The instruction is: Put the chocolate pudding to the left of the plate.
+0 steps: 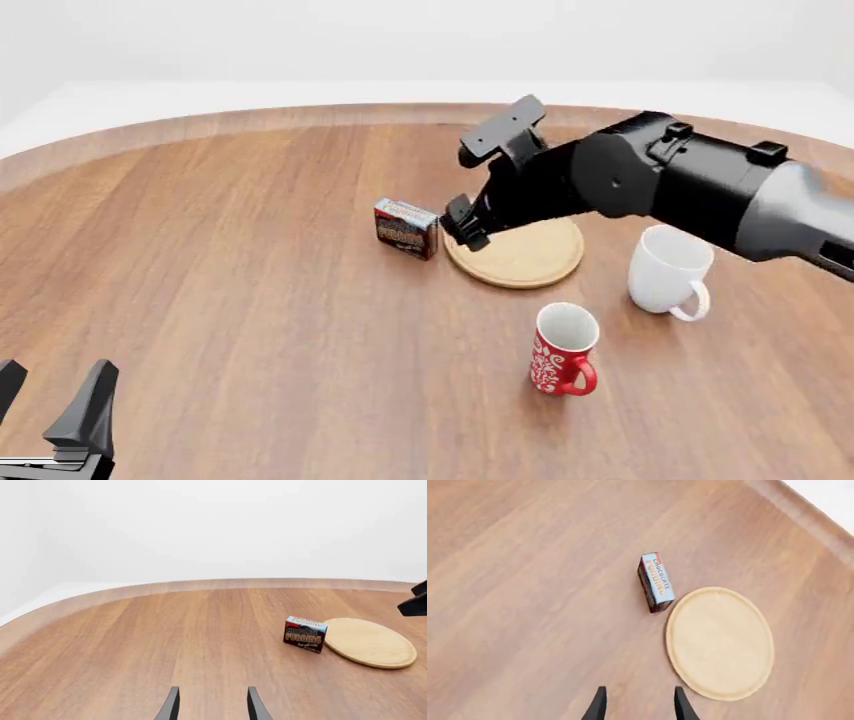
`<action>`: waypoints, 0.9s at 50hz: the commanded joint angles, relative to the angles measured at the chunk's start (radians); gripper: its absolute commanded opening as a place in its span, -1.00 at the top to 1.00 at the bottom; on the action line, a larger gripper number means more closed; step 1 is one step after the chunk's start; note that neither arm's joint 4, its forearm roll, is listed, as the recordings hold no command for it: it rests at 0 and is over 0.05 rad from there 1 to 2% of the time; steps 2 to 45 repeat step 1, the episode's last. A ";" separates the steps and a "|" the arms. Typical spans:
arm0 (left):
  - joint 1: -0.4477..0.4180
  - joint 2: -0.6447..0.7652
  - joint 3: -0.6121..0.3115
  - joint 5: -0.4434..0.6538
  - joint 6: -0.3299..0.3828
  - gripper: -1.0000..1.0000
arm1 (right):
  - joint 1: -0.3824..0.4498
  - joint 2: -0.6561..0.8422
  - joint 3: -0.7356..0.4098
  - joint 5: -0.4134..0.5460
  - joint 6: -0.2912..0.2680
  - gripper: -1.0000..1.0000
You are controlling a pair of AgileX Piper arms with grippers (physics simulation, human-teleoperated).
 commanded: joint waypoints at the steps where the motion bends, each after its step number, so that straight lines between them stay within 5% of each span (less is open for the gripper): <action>1: 0.000 0.000 0.000 0.000 0.000 -1.00 | 0.014 -0.362 0.305 -0.079 0.063 -1.00; 45: 0.000 0.000 0.000 0.000 0.000 -1.00 | 0.014 -0.362 0.305 -0.079 0.063 -1.00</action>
